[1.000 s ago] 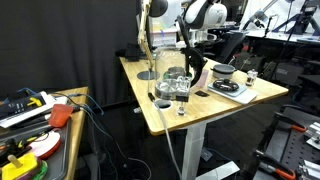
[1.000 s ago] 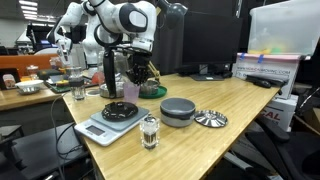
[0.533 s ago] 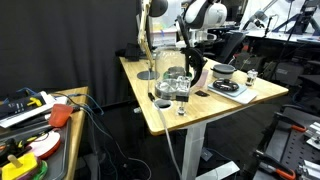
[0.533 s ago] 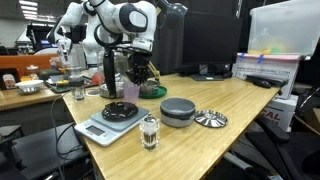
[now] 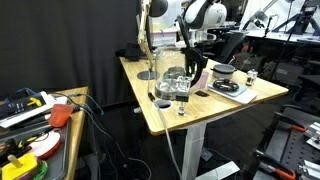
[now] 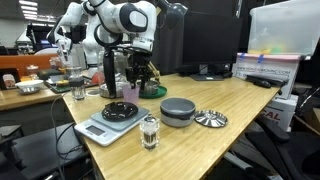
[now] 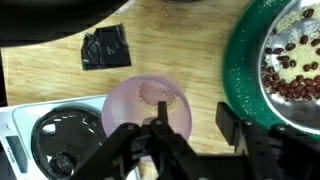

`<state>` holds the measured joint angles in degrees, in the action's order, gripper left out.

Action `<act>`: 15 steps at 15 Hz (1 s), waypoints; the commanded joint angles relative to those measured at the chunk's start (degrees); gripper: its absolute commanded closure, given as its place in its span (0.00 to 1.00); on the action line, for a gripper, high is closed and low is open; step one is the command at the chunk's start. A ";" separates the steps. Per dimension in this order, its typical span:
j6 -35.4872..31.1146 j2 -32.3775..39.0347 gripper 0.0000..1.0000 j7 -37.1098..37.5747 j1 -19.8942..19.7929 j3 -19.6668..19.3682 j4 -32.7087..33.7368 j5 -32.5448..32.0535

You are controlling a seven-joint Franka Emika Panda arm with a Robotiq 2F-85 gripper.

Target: Pick up the purple cup from the table and slightly move it forward.

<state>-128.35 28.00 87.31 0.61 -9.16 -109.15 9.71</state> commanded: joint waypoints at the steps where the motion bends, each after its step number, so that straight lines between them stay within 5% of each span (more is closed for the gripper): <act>1: -0.18 -0.74 0.15 -1.73 -1.34 1.13 1.27 1.00; 4: -0.01 -2.08 0.00 -1.84 -1.64 1.03 2.20 1.40; 15: 3.64 -7.48 0.00 -1.19 -4.03 0.06 2.33 0.86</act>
<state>-124.85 20.53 86.06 -3.11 -9.40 -106.94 10.72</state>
